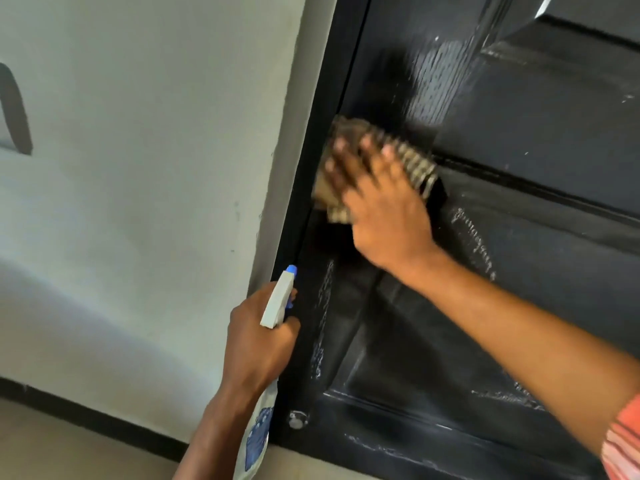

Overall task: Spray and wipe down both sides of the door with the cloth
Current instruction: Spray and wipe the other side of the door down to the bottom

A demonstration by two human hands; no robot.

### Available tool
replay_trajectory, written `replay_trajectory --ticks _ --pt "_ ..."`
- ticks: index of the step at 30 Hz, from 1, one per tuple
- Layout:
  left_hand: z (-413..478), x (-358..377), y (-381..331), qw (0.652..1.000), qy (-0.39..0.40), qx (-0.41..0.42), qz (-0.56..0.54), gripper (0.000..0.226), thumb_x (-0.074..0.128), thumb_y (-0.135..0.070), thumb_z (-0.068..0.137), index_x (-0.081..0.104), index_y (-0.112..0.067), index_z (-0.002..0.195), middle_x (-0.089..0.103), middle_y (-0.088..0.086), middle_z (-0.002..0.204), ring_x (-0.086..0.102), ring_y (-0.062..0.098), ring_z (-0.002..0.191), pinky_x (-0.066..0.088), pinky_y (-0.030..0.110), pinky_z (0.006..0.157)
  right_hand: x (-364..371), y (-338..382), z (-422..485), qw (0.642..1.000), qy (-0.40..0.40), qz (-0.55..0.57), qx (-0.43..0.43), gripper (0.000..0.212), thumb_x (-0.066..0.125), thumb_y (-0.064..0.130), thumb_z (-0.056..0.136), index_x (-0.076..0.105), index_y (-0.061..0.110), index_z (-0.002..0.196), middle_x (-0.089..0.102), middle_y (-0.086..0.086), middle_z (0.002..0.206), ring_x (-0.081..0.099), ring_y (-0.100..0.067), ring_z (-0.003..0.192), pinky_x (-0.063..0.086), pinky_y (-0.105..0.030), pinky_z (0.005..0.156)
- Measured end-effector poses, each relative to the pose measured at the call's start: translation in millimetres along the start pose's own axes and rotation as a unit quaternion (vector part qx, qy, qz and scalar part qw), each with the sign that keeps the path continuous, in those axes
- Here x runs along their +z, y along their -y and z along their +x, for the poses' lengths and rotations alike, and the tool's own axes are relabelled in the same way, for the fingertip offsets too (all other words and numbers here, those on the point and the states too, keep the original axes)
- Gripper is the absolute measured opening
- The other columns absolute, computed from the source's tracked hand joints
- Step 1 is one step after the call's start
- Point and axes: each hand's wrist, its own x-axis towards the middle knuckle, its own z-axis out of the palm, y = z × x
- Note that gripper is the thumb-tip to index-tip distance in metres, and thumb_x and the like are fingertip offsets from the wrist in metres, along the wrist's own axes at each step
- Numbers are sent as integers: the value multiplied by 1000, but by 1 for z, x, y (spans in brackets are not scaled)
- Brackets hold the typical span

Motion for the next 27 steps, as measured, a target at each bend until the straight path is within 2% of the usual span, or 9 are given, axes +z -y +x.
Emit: replay_trajectory --ticks 4,6,9,11,13,15,18,23,27 --pt "-16 0 26 1000 8 1 4 37 62 -16 70 63 -44 93 66 -12 82 65 22 73 59 47 63 54 74 -96 986 94 -17 -140 66 51 18 85 35 14 149 30 -8 157 23 -32 144 1 -44 121" --pt "-23 4 38 1000 18 7 9 41 65 -6 77 61 -46 83 65 -19 78 64 17 67 58 38 60 66 103 -134 965 180 -23 -190 75 54 25 84 25 14 152 17 -5 160 11 -28 148 -9 -45 120" --pt "-34 10 48 999 28 4 19 42 69 -5 81 58 -45 85 63 -18 75 65 16 68 57 29 59 67 114 -150 934 250 -22 -253 72 44 26 93 10 14 155 -7 -4 158 -13 -25 144 -20 -46 115" --pt "-37 12 54 1000 26 1 13 43 67 -4 78 60 -45 85 64 -15 75 64 16 65 58 35 57 58 106 -133 957 209 -14 -201 72 61 20 83 32 16 150 20 -3 158 11 -24 145 1 -44 119" --pt "-38 10 59 1000 24 -9 8 41 66 -4 77 60 -43 87 64 -12 78 64 18 67 59 43 60 46 90 -105 987 144 5 -71 68 55 12 78 42 14 145 39 -7 152 32 -30 142 9 -42 117" --pt "-40 8 62 1000 23 -19 8 41 68 -4 80 58 -41 93 63 -13 88 64 19 78 61 44 69 34 69 -75 997 70 15 23 68 40 9 83 31 11 150 30 -10 157 25 -35 145 2 -44 118" --pt "-39 4 72 999 30 -26 8 41 68 -3 82 57 -35 105 63 -11 95 63 19 85 61 43 74 20 48 -38 993 2 39 111 66 43 8 92 21 11 154 18 -9 161 13 -36 148 4 -46 121" --pt "-37 -1 89 997 54 -43 37 46 67 -4 84 53 -42 105 62 -12 99 64 20 87 60 45 79 36 71 -55 993 -6 34 110 60 35 12 97 19 10 154 16 -11 161 12 -37 148 5 -47 122" --pt "-42 0 104 993 90 -40 71 51 66 -4 83 49 -42 112 60 -10 103 59 15 92 57 43 81 77 132 -121 998 57 25 10 60 32 13 93 22 12 153 23 -9 160 18 -32 147 4 -46 120"
